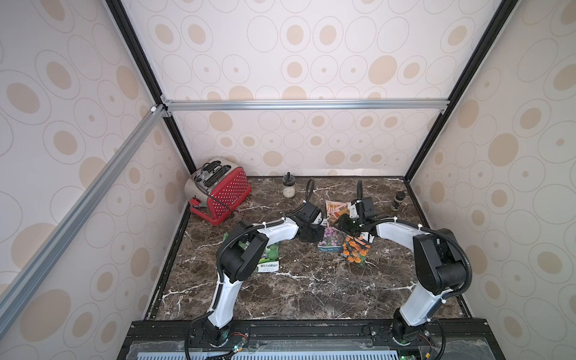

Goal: Arrange the seed packets in a row
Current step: Pick up the seed packet from the center of the board, then place the seed packet at the center of the board.

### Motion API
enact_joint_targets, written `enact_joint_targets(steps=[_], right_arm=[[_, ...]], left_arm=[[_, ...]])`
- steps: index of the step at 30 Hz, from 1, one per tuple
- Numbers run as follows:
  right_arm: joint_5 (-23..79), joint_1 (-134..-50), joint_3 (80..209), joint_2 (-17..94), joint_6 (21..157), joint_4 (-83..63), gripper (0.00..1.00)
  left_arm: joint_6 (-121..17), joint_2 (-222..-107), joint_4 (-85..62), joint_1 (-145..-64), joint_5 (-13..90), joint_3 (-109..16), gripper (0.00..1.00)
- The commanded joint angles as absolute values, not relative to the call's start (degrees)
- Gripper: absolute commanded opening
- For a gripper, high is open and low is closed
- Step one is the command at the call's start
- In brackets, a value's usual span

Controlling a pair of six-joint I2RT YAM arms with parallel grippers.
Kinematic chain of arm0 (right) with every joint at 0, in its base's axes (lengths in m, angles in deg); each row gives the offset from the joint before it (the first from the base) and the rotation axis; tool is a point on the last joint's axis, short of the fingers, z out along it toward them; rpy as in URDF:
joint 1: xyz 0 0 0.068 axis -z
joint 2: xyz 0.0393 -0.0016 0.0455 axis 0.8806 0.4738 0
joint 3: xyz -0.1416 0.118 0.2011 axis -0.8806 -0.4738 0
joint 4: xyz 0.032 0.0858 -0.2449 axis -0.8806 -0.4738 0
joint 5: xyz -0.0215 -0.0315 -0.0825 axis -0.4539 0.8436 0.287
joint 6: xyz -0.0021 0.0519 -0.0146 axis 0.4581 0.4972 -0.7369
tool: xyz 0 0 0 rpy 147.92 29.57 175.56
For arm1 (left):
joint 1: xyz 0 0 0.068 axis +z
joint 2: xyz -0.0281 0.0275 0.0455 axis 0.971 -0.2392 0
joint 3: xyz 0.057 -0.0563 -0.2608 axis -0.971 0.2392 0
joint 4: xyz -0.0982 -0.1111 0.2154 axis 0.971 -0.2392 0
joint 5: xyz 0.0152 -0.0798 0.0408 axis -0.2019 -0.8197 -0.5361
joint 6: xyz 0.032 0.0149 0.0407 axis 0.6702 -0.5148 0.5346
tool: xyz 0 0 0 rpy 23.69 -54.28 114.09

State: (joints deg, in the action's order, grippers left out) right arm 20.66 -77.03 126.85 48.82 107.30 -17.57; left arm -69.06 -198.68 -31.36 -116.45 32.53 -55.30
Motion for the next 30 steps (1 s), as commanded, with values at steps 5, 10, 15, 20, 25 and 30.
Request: enact_joint_targets(steps=[5,10,15,20,25,30], right_arm=[[22.2,-77.0,129.9,45.8,103.9,-21.0,0.42],[21.6,-76.9,129.7,45.6,104.0,-20.5,0.42],[21.0,-77.0,129.2,45.4,103.9,-20.5,0.41],[21.0,-77.4,127.8,45.0,104.3,-20.4,0.40],[21.3,-77.5,126.6,44.6,104.7,-19.7,0.40],[21.0,-79.2,126.6,45.1,104.8,-19.5,0.42]], left_arm=[[-64.0,-187.1,-42.2,-113.9,34.5,-49.2,0.00],[-62.9,-181.5,-43.5,-113.3,34.4,-43.0,0.00],[-63.0,-179.3,-42.8,-113.1,35.0,-38.1,0.00],[-63.4,-179.0,-42.4,-113.0,35.7,-34.6,0.00],[-63.4,-179.2,-42.0,-112.6,37.4,-32.9,0.00],[-63.5,-180.7,-42.0,-112.4,38.0,-33.2,0.07]])
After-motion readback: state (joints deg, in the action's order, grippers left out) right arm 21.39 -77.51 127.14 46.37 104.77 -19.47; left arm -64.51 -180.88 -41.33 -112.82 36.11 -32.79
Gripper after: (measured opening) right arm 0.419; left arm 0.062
